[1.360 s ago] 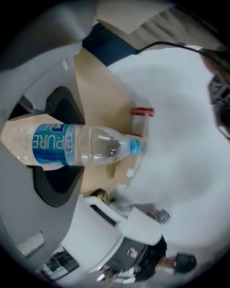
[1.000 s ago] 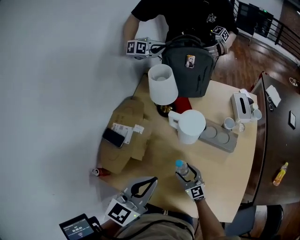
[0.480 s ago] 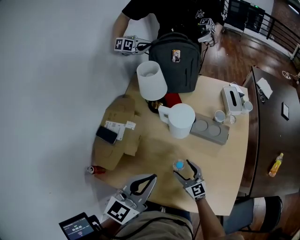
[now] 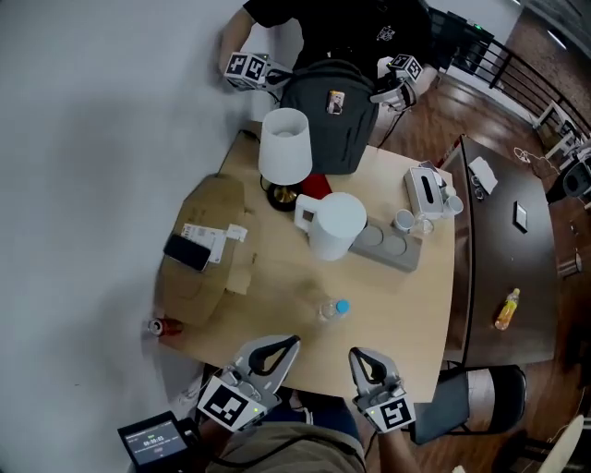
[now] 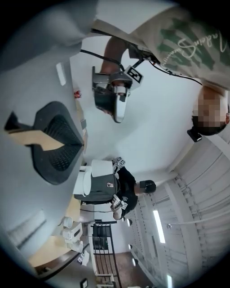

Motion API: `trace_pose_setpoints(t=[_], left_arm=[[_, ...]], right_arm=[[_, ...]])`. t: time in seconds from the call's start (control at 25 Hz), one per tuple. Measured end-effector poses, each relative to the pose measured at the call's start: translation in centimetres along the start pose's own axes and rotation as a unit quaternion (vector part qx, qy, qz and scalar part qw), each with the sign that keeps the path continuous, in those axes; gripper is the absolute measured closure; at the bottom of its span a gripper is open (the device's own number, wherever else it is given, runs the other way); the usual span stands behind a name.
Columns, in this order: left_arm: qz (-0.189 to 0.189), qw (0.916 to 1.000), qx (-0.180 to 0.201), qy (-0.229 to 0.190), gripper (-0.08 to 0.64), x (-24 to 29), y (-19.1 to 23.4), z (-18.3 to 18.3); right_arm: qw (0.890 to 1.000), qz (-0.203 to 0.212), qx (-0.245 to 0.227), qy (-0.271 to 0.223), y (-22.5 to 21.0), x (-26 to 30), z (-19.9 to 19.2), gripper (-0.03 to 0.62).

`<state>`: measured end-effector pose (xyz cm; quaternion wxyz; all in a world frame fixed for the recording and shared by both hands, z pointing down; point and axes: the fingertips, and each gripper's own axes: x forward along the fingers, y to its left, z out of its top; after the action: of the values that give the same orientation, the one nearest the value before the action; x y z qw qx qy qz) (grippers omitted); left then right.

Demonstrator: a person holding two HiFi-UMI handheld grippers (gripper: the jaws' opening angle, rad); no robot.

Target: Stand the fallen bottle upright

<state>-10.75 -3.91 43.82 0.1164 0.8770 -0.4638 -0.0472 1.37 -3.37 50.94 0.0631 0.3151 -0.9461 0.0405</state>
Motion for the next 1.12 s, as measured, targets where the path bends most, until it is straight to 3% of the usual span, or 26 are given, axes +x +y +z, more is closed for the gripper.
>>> trace_pose_setpoints(t=[0.12,0.28,0.6,0.72,0.84,1.12], left_arm=[[-0.025,0.9995,0.016,-0.015,0.555,-1.2,-3.1,1.1],[-0.021,0.9991,0.023,-0.030,0.555,-3.0,-6.7,2.0],[0.022,0.9976,0.045,-0.048,0.555,-8.1,-16.2,0.2],[0.039,0.9969,0.049,-0.046,0.555,-9.9,-19.8,0.0],[0.037,0.9971,0.057,-0.034,0.555,-11.7,-22.4,0.1],[0.023,0.9966,0.066,-0.045,0.555,-14.2,-24.7,1.5]], right_arm=[[1.000,-0.013,0.005,-0.009,2.1,-2.6,3.7,0.590],[0.999,-0.013,-0.003,-0.040,4.8,-6.7,6.9,0.590],[0.997,0.007,-0.015,-0.072,8.9,-16.7,6.7,0.590],[0.997,0.014,0.000,-0.069,10.3,-20.2,6.9,0.591],[0.996,0.010,-0.008,-0.092,11.7,-22.7,8.4,0.591],[0.995,-0.011,-0.014,-0.094,14.1,-25.1,10.4,0.591]])
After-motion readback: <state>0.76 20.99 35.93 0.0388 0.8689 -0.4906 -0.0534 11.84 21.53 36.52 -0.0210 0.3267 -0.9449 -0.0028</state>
